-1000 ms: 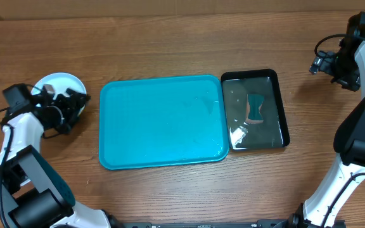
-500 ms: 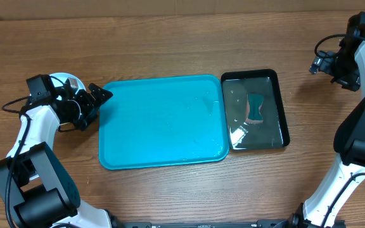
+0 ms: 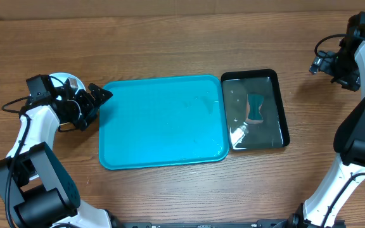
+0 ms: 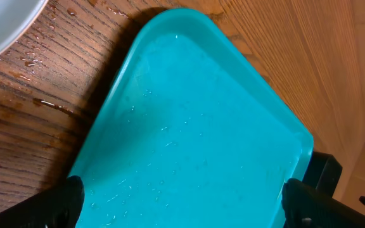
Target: Clean dirty plates on tray and stack at the side
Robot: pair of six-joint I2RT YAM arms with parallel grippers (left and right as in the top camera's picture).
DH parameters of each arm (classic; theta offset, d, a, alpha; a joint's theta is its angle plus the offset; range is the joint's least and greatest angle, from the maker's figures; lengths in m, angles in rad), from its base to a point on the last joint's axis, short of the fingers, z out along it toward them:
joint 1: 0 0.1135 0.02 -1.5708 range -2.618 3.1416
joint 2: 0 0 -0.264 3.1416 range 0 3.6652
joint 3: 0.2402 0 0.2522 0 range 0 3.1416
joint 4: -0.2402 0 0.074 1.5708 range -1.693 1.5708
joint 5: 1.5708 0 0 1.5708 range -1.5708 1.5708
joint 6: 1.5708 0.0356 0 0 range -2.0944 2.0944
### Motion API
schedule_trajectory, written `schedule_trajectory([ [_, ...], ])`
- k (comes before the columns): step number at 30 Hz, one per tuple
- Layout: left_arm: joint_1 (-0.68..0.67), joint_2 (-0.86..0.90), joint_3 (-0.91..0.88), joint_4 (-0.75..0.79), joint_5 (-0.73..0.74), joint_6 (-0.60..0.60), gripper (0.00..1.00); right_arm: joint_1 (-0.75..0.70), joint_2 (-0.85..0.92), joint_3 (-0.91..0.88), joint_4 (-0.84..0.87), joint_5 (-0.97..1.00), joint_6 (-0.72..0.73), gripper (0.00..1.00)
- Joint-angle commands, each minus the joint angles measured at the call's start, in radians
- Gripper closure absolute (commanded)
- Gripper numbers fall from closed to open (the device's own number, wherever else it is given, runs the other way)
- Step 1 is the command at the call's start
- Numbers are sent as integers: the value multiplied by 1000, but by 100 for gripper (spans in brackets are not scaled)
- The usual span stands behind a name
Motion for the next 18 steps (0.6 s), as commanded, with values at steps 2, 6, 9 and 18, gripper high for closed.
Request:
schedule_trajectory([
  [2, -1, -15, 18, -3, 17, 3, 0, 0, -29, 11, 5, 6, 3, 0],
  [6, -1, -15, 18, -3, 18, 3, 0, 1, -21, 10, 8, 10, 3, 0],
  [9, -1, -15, 18, -3, 17, 3, 0, 13, -39, 10, 8, 10, 3, 0],
  [18, -1, -15, 18, -3, 17, 3, 0, 130, -201, 10, 8, 10, 3, 0],
])
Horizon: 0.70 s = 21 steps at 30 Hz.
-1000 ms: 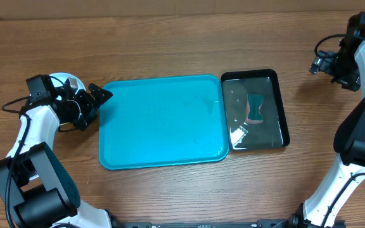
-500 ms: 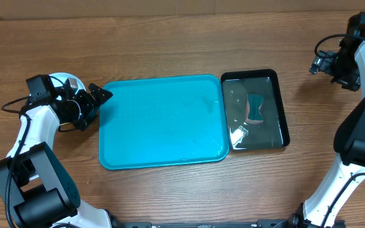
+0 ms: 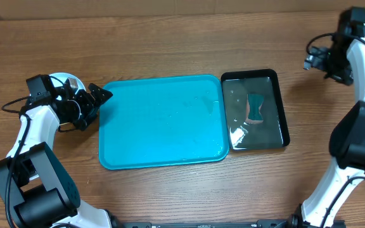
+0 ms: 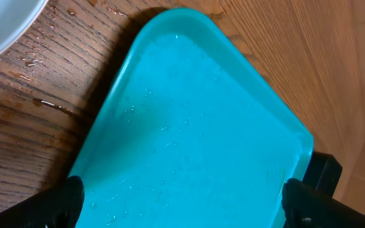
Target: Clean dirty plates on tray and stack at the side
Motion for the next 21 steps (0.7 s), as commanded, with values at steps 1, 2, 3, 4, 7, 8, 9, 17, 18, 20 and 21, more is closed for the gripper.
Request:
schedule_trajectory([
  [1, -1, -15, 18, -3, 17, 3, 0, 71, -175, 11, 4, 6, 3, 0],
  [2, -1, -15, 18, -3, 18, 3, 0, 95, -222, 11, 4, 6, 3, 0],
  [3, -1, -15, 18, -3, 18, 3, 0, 109, -246, 11, 4, 6, 3, 0],
  [4, -1, -15, 18, -3, 18, 3, 0, 144, -308, 11, 4, 6, 3, 0],
  [7, -1, -15, 18, -3, 18, 3, 0, 196, -414, 11, 4, 6, 3, 0],
  [8, -1, -15, 18, -3, 17, 3, 0, 204, -435, 11, 4, 6, 3, 0],
  [9, -1, -15, 18, -3, 17, 3, 0, 222, -481, 11, 4, 6, 3, 0],
  [17, -1, -15, 18, -3, 17, 3, 0, 273, -749, 11, 3, 6, 3, 0],
  [18, -1, -15, 18, -3, 17, 3, 0, 272, -785, 11, 3, 6, 3, 0],
  [20, -1, -15, 18, -3, 17, 3, 0, 272, -857, 11, 3, 6, 3, 0],
  [21, -1, -15, 18, -3, 18, 3, 0, 272, -894, 11, 3, 6, 3, 0],
])
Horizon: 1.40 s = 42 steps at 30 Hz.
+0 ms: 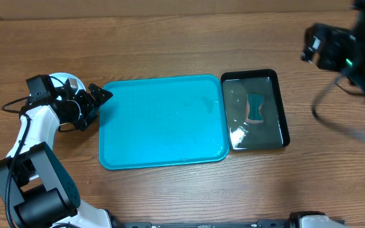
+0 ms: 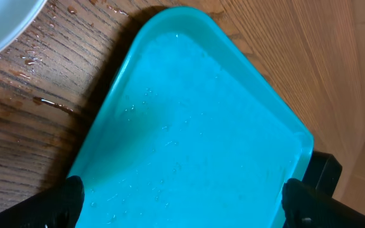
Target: Clean dirty plates on tray and stack at the side
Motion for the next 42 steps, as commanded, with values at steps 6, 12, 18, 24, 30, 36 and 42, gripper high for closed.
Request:
schedule_trajectory([
  [6, -1, -15, 18, 0, 17, 3, 0, 4, -320, 11, -6, 10, 2, 0],
  [12, -1, -15, 18, 0, 17, 3, 0, 4, -437, 11, -41, 10, 2, 0],
  [18, -1, -15, 18, 0, 17, 3, 0, 4, -541, -32, -53, 21, -12, 0],
  [24, -1, -15, 18, 0, 18, 3, 0, 4, -702, -278, 37, -38, -7, 0],
  [30, -1, -15, 18, 0, 17, 3, 0, 4, -916, -694, 311, -47, 43, 0],
  [36, -1, -15, 18, 0, 17, 3, 0, 4, -1101, -1081, 604, -47, 177, 0],
  [42, -1, -15, 18, 0, 17, 3, 0, 4, -1224, -1400, 1017, -72, 218, 0],
])
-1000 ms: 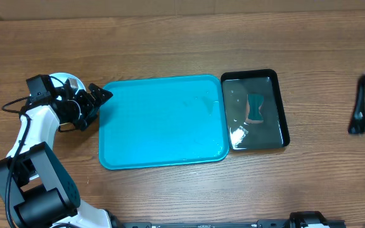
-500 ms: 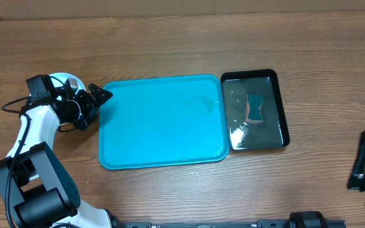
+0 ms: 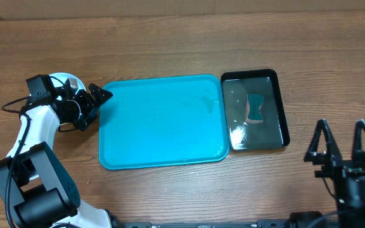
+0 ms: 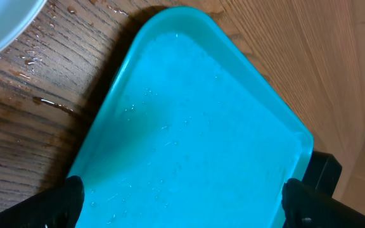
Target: Clean dirty plates on tray and stack at the side
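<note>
The turquoise tray lies mid-table, wet with droplets and with no plate on it. Part of a white plate shows to its left, mostly hidden under my left arm; its rim is in the top-left corner of the left wrist view, with water spilled on the wood beside it. My left gripper hovers open at the tray's left edge, its fingertips set wide apart over the tray, nothing between them. My right gripper is open at the front right, empty.
A black tub of water stands against the tray's right edge, with a sponge lying in it. Bare wooden table lies behind the tray and along the front.
My right arm has gone from the far right back of the table, where it was blurred, to the front right corner with its fingers spread. The left arm and tray have not moved.
My right gripper was high at the back right edge, then slightly further left, then blurred there, and is now at the front right. All the while my left gripper stayed open at the tray's left edge beside the white plate.
</note>
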Robot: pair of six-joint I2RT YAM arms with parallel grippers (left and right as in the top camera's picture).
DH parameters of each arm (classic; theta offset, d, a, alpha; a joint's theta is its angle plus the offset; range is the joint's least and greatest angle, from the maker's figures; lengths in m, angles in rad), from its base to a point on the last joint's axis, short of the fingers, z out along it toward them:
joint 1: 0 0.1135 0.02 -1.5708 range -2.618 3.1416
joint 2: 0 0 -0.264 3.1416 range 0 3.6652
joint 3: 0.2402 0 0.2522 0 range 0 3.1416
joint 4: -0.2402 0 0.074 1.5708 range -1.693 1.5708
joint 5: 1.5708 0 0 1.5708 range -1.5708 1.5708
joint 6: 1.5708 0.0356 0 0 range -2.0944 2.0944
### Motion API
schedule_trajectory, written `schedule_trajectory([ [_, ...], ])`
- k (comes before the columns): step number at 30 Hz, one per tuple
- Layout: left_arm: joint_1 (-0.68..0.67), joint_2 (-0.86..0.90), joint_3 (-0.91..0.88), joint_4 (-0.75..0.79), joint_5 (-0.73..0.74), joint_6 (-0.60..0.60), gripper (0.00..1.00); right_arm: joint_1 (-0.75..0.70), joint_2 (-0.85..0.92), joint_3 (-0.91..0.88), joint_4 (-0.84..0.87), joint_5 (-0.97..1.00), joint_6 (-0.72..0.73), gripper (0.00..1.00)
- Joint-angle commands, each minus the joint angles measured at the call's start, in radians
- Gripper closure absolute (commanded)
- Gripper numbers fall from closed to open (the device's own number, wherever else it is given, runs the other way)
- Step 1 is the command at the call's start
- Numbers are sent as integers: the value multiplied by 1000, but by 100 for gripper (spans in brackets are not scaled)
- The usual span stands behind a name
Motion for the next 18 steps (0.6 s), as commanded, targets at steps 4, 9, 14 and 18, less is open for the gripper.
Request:
schedule_trajectory([
  [4, -1, -15, 18, 0, 18, 3, 0, 4, -134, -323, 407, -46, 42, 0],
  [9, -1, -15, 18, 0, 17, 3, 0, 4, -183, -485, 595, -57, 41, 0],
  [14, -1, -15, 18, 0, 17, 3, 0, 4, -182, -588, 643, -63, 42, 0],
  [18, -1, -15, 18, 0, 18, 3, 0, 4, -182, -647, 611, -61, 37, 0],
])
